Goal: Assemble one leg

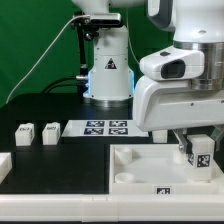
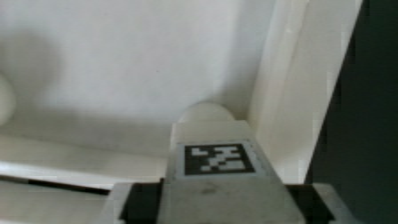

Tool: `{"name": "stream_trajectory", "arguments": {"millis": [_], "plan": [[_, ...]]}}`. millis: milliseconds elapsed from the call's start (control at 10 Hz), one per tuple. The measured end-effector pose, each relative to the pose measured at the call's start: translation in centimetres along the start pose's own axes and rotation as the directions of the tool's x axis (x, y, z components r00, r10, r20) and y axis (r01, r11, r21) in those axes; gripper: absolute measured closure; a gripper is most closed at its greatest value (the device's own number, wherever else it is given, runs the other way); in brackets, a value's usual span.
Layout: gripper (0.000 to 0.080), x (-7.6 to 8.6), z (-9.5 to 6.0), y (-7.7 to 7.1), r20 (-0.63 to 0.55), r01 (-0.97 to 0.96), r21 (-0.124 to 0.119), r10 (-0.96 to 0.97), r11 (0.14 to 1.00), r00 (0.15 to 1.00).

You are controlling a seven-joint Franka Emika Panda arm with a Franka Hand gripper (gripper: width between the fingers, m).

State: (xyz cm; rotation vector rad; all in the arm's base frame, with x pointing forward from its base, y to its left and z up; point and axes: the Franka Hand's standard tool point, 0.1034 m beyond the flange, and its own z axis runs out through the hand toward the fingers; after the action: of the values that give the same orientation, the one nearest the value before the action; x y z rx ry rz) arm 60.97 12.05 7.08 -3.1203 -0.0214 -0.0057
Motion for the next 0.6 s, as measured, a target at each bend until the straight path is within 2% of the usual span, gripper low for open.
{"name": "stream_trajectory", "arguments": {"millis": [100, 300, 500, 600], "plan": [[0.0509, -0.02, 0.03, -0.07, -0.012, -0.157, 0.004, 0.157, 0.988, 0.988], [0.0509, -0.01, 0.08, -0.07, 0.001, -0.444, 0.029, 0.444, 0.896, 0.896], [0.0509, 0.20, 0.14, 0.10, 0.033, -0.671, 0.064, 0.670, 0.739, 0.741], [0.0508, 0.20, 0.16, 0.04, 0.049, -0.773, 0.062, 0.772, 0.631, 0.634]]}}
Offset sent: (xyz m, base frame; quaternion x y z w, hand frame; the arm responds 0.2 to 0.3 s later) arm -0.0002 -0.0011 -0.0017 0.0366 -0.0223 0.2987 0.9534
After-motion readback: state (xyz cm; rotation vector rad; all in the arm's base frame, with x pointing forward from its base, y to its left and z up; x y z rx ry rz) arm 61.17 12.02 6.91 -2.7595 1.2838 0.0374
